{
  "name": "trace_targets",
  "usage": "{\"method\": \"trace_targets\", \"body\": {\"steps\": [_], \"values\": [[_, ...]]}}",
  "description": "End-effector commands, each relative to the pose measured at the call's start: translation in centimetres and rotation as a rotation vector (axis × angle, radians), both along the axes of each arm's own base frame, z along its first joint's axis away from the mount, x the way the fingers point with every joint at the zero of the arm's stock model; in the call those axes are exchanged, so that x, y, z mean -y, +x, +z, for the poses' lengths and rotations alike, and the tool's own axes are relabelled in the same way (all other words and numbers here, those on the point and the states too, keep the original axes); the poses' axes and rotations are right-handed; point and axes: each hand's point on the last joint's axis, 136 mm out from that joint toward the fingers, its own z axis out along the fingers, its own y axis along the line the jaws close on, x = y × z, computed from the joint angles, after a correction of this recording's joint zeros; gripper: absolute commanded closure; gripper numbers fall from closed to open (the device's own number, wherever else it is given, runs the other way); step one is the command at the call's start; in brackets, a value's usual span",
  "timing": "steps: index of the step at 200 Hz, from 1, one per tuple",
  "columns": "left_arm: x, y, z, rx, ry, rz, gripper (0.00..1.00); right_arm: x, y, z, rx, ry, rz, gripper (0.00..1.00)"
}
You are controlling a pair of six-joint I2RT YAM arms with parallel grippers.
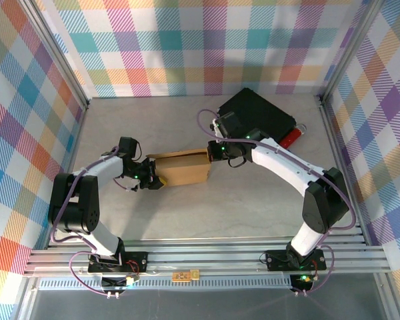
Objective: Fold the paper box
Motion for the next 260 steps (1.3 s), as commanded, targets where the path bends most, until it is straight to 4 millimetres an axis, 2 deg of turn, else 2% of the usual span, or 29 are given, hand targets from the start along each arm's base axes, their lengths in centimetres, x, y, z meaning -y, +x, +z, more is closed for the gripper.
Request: {"method": "trace_targets", "body": {"steps": [1,49,74,82,94,105,116,124,133,136,140,186,201,212,238,260], "values": [[-0.6,1.1,-0.3,0.029,0.013,0.037,0.89,0.2,-3.4,-3.0,-0.107,-0.065,0.039,1.00],[-0.5,1.4,-0.8,0.022,-0.001,0.066,0.91,0.6,-4.8,-4.0,-0.080,-0.059,0.022,1.00],[-0.4,2.0,-0.6,0.051,-0.005,0.053,0.88,0.7,-4.4,-4.1,-0.050,-0.068,0.012,1.00],[-0.4,2.2,-0.4,0.066,-0.007,0.048,0.79,0.8,-4.1,-4.0,-0.037,-0.082,0.005,1.00],[-0.3,2.4,-0.2,0.092,-0.014,0.049,0.54,1.1,-3.5,-4.0,-0.024,-0.112,-0.005,1.00],[-0.2,3.1,0.3,0.146,-0.030,0.055,0.41,1.4,-3.1,-4.2,-0.017,-0.143,-0.016,1.00],[-0.4,2.7,0.6,0.160,-0.032,0.057,0.30,1.5,-2.9,-4.5,-0.014,-0.166,-0.009,1.00],[-0.7,2.4,0.9,0.173,-0.024,0.053,0.17,1.5,-2.8,-4.8,-0.013,-0.175,-0.004,1.00],[-1.2,1.8,1.1,0.179,-0.014,0.043,0.11,1.5,-2.7,-5.0,-0.013,-0.183,0.004,1.00],[-1.3,1.7,1.2,0.184,-0.012,0.038,0.03,1.4,-2.7,-5.0,-0.013,-0.186,0.005,1.00],[-1.5,1.1,1.2,0.172,-0.006,0.032,0.00,1.4,-2.6,-5.0,-0.013,-0.188,0.006,1.00],[-4.6,-2.2,1.9,0.177,0.088,-0.011,0.00,0.7,-1.7,-4.5,-0.007,-0.209,0.028,1.00],[-6.1,-3.1,2.7,0.202,0.163,-0.070,0.00,0.3,-1.4,-4.4,-0.012,-0.212,0.032,1.00],[-7.6,-3.6,3.7,0.234,0.247,-0.139,0.04,0.1,-1.3,-4.2,-0.012,-0.211,0.036,1.00],[-12.1,-3.5,8.7,0.358,0.571,-0.440,0.21,-0.2,-1.3,-3.4,-0.012,-0.211,0.063,1.00],[-12.4,-2.2,13.3,0.579,0.730,-0.727,0.39,-0.3,-1.3,-2.9,-0.018,-0.216,0.094,1.00]]}}
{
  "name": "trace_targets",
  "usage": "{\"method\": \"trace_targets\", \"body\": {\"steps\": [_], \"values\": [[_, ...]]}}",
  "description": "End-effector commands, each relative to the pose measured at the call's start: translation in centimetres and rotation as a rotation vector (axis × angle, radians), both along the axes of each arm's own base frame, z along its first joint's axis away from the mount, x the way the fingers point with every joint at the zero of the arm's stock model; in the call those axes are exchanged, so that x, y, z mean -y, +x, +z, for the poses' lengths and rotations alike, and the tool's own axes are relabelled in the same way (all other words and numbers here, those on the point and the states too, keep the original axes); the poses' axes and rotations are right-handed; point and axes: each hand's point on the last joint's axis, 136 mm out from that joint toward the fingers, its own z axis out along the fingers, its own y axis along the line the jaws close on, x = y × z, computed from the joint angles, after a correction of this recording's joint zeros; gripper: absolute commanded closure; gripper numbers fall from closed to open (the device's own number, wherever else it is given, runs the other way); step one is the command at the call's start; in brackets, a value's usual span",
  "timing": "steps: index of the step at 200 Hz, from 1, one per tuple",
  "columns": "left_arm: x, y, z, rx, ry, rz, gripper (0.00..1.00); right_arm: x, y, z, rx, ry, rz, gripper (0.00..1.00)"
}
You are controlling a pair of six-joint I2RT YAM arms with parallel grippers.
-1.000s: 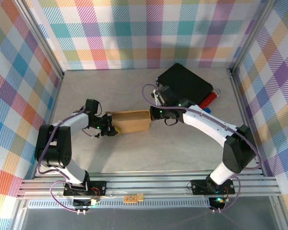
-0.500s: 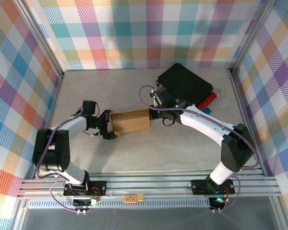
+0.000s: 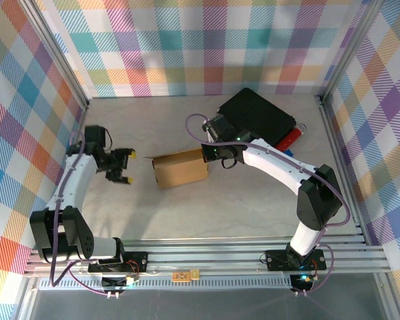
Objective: Fold the paper box
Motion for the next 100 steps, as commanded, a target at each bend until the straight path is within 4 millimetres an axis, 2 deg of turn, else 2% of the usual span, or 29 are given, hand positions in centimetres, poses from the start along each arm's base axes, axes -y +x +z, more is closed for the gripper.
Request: {"method": "trace_targets", "body": {"steps": [1,15,30,54,71,100], "values": [[-1.7,-2.2,3.7,0.102,0.324,-0.389,0.40,0.9,-2.5,-2.7,-0.130,-0.100,0.070,1.00],[-0.9,-2.2,5.5,0.172,0.409,-0.555,0.49,0.9,-2.5,-2.6,-0.139,-0.098,0.086,1.00],[0.6,-2.4,6.5,0.223,0.446,-0.707,0.51,0.8,-2.5,-2.5,-0.150,-0.095,0.103,1.00],[3.1,-2.7,6.5,0.283,0.437,-0.904,0.56,0.9,-2.3,-2.6,-0.161,-0.097,0.112,1.00],[4.1,-3.1,6.2,0.292,0.456,-1.024,0.61,0.9,-2.1,-2.7,-0.171,-0.095,0.115,1.00],[4.9,-4.2,5.7,0.292,0.607,-1.257,0.58,0.6,-2.0,-2.8,-0.185,-0.079,0.127,1.00]]}}
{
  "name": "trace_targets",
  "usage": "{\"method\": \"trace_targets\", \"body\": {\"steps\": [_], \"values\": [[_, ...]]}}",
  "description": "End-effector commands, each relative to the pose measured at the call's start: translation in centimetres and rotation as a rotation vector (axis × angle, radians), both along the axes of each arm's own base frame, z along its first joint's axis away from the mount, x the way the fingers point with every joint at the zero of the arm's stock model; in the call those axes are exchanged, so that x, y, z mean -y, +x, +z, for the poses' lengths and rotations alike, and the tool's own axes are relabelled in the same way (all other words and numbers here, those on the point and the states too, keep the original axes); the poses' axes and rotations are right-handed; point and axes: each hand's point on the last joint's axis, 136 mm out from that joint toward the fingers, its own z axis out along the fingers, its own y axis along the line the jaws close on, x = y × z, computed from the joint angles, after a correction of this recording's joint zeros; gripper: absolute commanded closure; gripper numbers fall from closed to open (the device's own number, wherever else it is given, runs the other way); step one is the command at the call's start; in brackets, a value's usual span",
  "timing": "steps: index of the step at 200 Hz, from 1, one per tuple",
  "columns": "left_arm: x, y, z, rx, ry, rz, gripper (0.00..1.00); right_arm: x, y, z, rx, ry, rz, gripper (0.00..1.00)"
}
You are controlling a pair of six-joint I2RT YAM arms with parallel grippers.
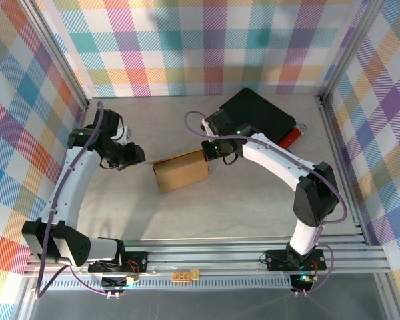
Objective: Fold the paper box
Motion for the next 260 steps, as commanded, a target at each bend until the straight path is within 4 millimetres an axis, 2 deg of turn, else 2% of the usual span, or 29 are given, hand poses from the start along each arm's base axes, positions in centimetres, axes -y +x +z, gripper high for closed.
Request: {"method": "trace_targets", "body": {"steps": [1,42,68,110,157,176,212,245,260], "values": [[0.3,-1.5,-0.1,0.031,0.170,-0.249,0.57,0.6,-1.8,-2.9,-0.125,-0.063,0.044,1.00],[1.3,-0.7,-0.2,0.110,0.255,-0.398,0.51,0.5,-1.8,-3.1,-0.136,-0.062,0.053,1.00],[1.6,0.1,-0.6,0.118,0.289,-0.437,0.49,0.7,-1.7,-3.1,-0.136,-0.064,0.051,1.00],[2.5,0.0,-1.9,0.110,0.308,-0.515,0.44,0.6,-1.6,-3.0,-0.142,-0.054,0.050,1.00],[2.4,1.9,-2.5,0.110,0.367,-0.520,0.44,0.7,-1.7,-3.2,-0.147,-0.055,0.050,1.00],[2.5,2.1,-2.9,0.102,0.368,-0.520,0.47,0.7,-1.7,-3.2,-0.148,-0.055,0.050,1.00],[3.1,1.9,-3.4,0.082,0.326,-0.510,0.61,0.6,-1.6,-3.1,-0.147,-0.052,0.046,1.00],[3.1,2.0,-2.9,0.085,0.317,-0.486,0.79,0.5,-1.5,-3.1,-0.146,-0.051,0.047,1.00],[3.1,1.9,-2.9,0.077,0.310,-0.473,0.80,0.5,-1.5,-3.1,-0.146,-0.052,0.046,1.00]]}}
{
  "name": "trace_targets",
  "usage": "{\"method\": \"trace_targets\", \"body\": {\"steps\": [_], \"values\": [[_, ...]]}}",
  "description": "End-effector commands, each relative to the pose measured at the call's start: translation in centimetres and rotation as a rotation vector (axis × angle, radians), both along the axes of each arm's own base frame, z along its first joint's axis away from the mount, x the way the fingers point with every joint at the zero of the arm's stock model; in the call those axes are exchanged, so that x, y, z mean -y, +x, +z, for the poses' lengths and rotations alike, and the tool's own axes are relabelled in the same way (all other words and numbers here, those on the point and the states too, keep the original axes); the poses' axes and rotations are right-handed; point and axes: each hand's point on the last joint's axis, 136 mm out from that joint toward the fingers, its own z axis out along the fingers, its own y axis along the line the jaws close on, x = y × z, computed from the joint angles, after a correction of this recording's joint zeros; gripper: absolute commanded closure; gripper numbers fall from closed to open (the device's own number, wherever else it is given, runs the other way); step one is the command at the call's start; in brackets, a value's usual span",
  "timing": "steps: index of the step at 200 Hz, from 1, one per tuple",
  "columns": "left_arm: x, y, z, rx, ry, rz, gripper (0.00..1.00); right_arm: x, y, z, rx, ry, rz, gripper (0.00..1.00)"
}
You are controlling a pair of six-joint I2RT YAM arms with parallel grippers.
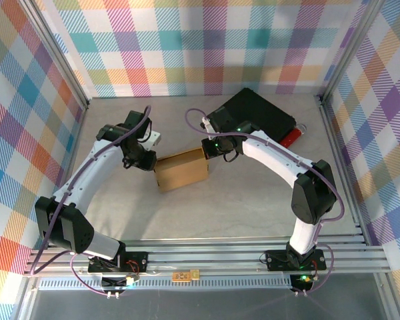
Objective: Fold the paper box
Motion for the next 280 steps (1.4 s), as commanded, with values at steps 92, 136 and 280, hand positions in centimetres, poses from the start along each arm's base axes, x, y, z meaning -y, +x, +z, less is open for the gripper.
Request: {"method": "trace_targets", "body": {"steps": [92,136,280], "values": [[2.4,0.2,1.5,-0.088,-0.170,0.204,0.90,0.9,-2.0,-2.6,-0.117,-0.076,0.015,1.00],[3.2,0.0,1.8,-0.143,-0.218,0.271,0.90,0.8,-2.1,-2.5,-0.118,-0.079,0.021,1.00],[3.9,0.0,2.9,-0.292,-0.333,0.423,1.00,0.9,-2.2,-1.3,-0.111,-0.085,0.022,1.00]]}}
